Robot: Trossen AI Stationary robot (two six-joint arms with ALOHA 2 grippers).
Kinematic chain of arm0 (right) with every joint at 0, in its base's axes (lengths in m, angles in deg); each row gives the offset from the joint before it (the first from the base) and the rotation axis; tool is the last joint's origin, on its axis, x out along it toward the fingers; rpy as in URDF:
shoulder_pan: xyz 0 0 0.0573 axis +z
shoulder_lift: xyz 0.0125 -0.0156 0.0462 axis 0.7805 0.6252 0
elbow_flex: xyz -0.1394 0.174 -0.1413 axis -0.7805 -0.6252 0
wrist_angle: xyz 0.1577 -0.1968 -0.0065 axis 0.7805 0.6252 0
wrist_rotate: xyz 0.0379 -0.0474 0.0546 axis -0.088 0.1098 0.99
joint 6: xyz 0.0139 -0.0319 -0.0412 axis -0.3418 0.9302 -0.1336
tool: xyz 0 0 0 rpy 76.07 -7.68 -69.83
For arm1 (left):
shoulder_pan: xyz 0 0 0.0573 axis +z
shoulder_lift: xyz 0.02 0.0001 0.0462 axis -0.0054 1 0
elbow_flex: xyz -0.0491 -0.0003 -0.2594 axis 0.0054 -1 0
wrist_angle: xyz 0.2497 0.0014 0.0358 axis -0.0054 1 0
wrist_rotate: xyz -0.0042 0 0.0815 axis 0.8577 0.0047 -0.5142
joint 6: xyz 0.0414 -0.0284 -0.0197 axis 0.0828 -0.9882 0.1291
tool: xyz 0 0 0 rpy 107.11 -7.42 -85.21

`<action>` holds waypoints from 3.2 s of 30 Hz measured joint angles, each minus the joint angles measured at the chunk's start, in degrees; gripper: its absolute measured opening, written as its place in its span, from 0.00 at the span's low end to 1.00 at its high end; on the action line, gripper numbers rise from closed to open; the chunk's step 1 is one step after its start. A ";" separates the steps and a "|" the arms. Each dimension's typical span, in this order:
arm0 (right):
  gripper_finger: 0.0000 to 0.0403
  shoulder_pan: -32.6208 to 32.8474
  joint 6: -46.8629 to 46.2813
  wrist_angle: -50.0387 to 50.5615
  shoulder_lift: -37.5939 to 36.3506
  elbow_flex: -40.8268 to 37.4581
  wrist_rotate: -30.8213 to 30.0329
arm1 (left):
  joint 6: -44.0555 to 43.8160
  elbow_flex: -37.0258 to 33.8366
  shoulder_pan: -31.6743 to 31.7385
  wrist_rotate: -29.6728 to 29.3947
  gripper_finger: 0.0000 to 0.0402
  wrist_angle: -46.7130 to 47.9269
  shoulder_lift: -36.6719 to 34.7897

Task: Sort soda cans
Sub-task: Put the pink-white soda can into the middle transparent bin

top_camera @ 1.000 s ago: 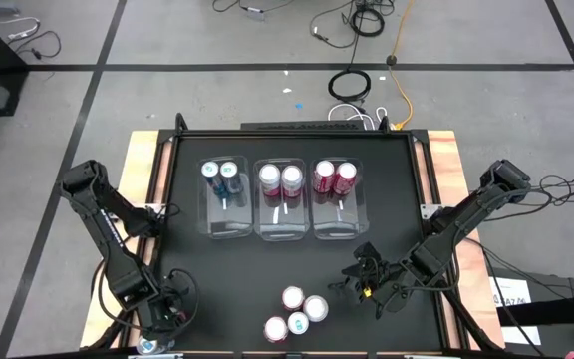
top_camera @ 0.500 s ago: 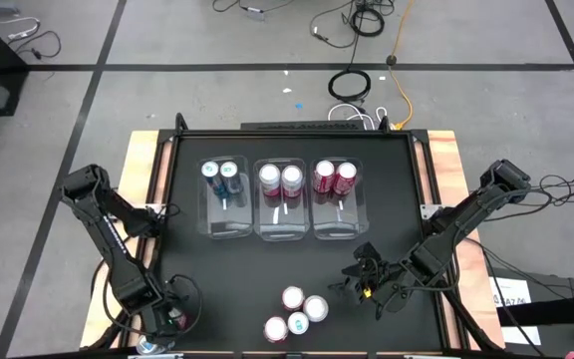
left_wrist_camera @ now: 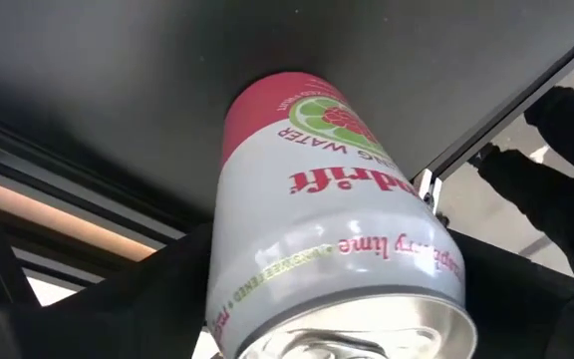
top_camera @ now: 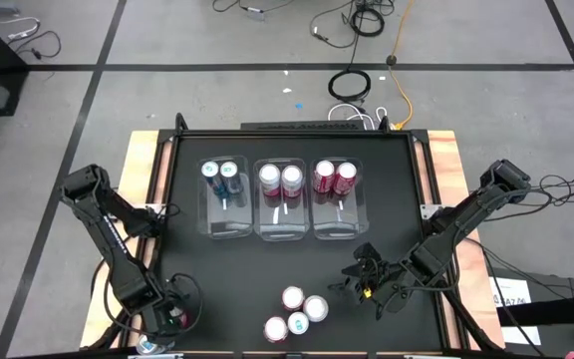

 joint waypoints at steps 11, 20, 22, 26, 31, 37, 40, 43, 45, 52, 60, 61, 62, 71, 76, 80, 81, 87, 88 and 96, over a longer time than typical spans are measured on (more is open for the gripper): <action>0.98 0.01 1.12 0.00 0.00 0.00 0.04 | -0.13 0.01 0.93 -0.01 0.85 0.01 -0.02; 0.98 0.01 4.57 0.00 0.00 0.00 0.07 | 4.55 1.67 5.89 -3.15 0.85 -0.08 0.02; 0.98 0.00 5.67 0.00 0.00 0.00 0.05 | 5.99 2.61 7.48 -4.97 0.85 -0.34 0.02; 0.98 0.00 7.58 0.00 0.00 0.00 0.04 | 9.16 4.75 11.16 -7.67 0.85 0.03 0.02; 0.98 0.03 9.84 0.00 0.00 0.00 0.27 | 16.19 8.79 16.31 -11.82 0.85 -0.01 0.02; 0.98 0.03 10.25 -0.02 0.00 0.00 0.31 | 28.42 15.27 24.30 -14.26 0.85 0.39 0.00; 0.98 0.03 10.25 -0.02 0.00 0.00 0.31 | 36.32 19.15 29.87 -14.26 0.85 0.59 0.00; 0.98 0.03 10.16 -0.02 0.00 0.00 0.28 | 44.71 23.58 35.94 -14.33 0.85 4.30 0.00; 0.98 0.03 9.93 -0.04 0.00 0.00 0.31 | 50.31 26.26 40.45 -14.35 0.85 6.80 -0.04; 0.98 0.03 6.14 -0.07 0.00 0.00 -0.09 | 70.19 33.22 55.87 -13.30 0.85 8.20 0.71; 0.98 -0.01 2.81 -0.11 0.02 0.02 -5.67 | 86.17 38.81 66.05 -6.83 0.85 13.04 9.60; 0.98 -0.01 2.35 -0.07 0.02 0.02 -6.08 | 88.19 39.71 66.56 -6.79 0.85 14.39 11.13; 0.98 -0.01 2.03 -0.07 0.02 0.02 -6.23 | 90.08 40.66 66.99 -6.79 0.85 15.93 12.69; 0.98 -0.36 0.92 0.04 0.02 0.02 -6.36 | 100.59 46.99 68.36 -9.43 0.85 23.77 25.00; 0.98 -1.06 0.90 -0.02 0.02 0.02 -6.35 | 103.57 47.11 68.66 -12.64 0.85 27.53 28.81; 0.98 -1.30 0.65 -0.04 0.02 0.02 -6.33 | 103.88 47.11 69.45 -13.07 0.85 27.73 30.80; 0.98 -1.28 0.41 -0.07 0.02 0.02 -6.34 | 103.96 47.11 69.73 -13.07 0.85 27.58 31.12; 0.98 -1.24 -0.57 -0.09 0.02 0.02 -6.27 | 103.85 47.11 71.08 -13.06 0.85 27.17 33.78; 0.98 -1.24 -0.57 -0.13 0.02 0.02 -6.27 | 103.88 47.11 71.17 -13.07 0.85 27.17 34.23; 0.98 -1.22 -0.57 -0.13 0.02 0.02 -5.97 | 103.53 47.24 71.42 -13.23 0.85 26.35 36.00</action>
